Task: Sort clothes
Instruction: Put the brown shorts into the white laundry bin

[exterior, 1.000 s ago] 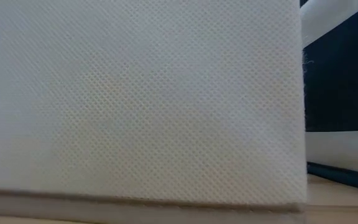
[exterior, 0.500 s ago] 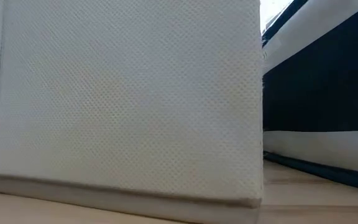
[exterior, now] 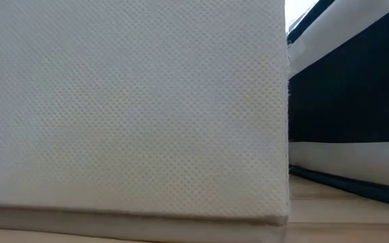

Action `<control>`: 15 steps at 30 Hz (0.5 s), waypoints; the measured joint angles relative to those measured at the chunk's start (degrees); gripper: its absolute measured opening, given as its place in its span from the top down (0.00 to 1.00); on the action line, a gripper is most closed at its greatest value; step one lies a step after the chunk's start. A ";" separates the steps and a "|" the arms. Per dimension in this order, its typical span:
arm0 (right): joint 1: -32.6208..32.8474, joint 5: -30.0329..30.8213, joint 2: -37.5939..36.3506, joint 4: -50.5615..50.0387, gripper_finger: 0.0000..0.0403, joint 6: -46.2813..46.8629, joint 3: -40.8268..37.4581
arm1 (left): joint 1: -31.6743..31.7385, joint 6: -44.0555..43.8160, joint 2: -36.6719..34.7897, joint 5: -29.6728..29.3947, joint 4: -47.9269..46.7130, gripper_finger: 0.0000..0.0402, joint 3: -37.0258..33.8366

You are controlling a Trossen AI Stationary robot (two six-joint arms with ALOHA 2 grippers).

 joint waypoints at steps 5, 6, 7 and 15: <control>0.01 0.00 -0.01 -0.01 1.00 0.00 0.00 | 0.14 -1.12 5.72 -8.20 -9.45 1.00 -0.65; -0.01 0.00 -0.01 -0.01 1.00 0.00 0.00 | 0.14 -1.64 6.49 -8.19 -9.12 1.00 -1.80; 0.00 0.00 -0.01 -0.01 1.00 0.02 -0.02 | 0.13 -2.27 7.02 -7.75 -7.81 1.00 -3.45; -0.01 -0.02 -0.01 -0.01 1.00 0.00 -0.02 | 0.09 -7.13 7.70 -2.59 0.37 1.00 -22.05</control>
